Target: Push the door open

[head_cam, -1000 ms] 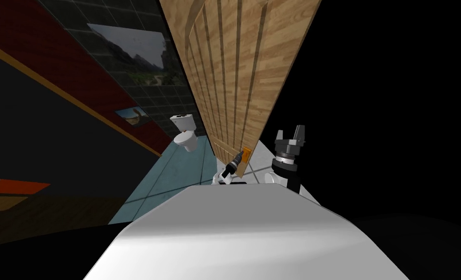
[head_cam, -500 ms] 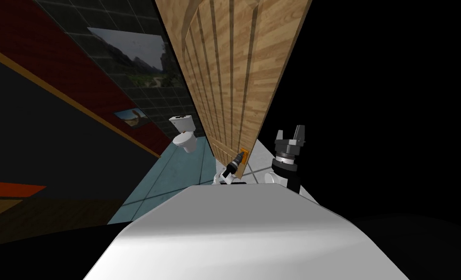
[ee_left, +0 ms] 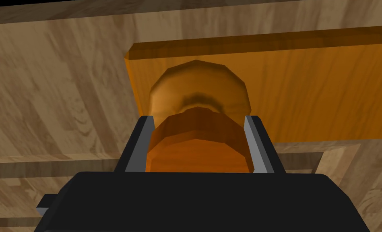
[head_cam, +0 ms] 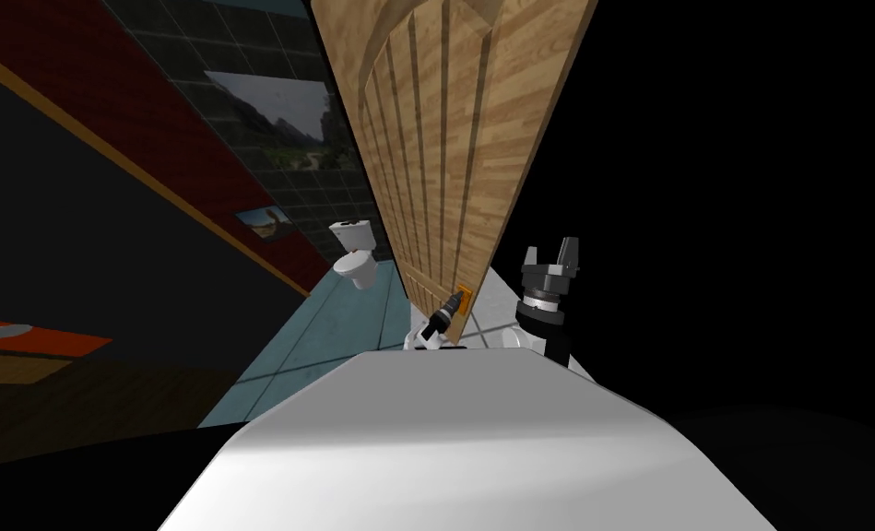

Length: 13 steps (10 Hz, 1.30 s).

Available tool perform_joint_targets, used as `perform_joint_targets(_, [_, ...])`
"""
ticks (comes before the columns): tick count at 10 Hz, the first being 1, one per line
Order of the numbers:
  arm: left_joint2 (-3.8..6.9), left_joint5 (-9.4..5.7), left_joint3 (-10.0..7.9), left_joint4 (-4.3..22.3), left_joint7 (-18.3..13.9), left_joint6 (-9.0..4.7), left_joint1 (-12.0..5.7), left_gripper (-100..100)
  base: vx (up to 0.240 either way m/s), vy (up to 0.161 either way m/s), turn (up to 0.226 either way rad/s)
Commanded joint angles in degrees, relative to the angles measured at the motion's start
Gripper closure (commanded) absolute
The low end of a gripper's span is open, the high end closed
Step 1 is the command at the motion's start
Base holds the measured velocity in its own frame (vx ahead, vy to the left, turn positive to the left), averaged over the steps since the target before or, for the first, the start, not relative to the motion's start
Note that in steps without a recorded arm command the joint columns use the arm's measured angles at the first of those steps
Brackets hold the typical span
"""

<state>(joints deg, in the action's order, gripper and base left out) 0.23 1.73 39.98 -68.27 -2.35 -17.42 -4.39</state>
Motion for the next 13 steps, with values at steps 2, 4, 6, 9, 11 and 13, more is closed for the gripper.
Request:
perform_joint_targets(2, [1.52, -0.59, 0.6, -1.45, 0.39, 0.25, 0.58, 100, 0.147, -0.143, 0.216])
perform_joint_targets(4, [2.12, -1.0, 1.69, -2.73, 0.76, 0.56, 1.49, 100, 0.143, -0.197, 0.222])
perform_joint_targets(6, [2.3, -1.31, 2.53, -3.7, 1.03, 0.8, 2.17, 100, 0.112, -0.188, 0.178])
perform_joint_targets(9, [2.25, -1.6, 3.32, -4.63, 1.3, 1.02, 2.83, 100, 0.07, -0.116, 0.156])
perform_joint_targets(11, [1.9, -1.94, 4.24, -5.69, 1.6, 1.28, 3.58, 100, 0.038, -0.083, 0.135])
perform_joint_targets(13, [3.63, -1.83, 4.73, -6.35, 1.86, 1.26, 4.14, -100, 0.017, -0.099, 0.183])
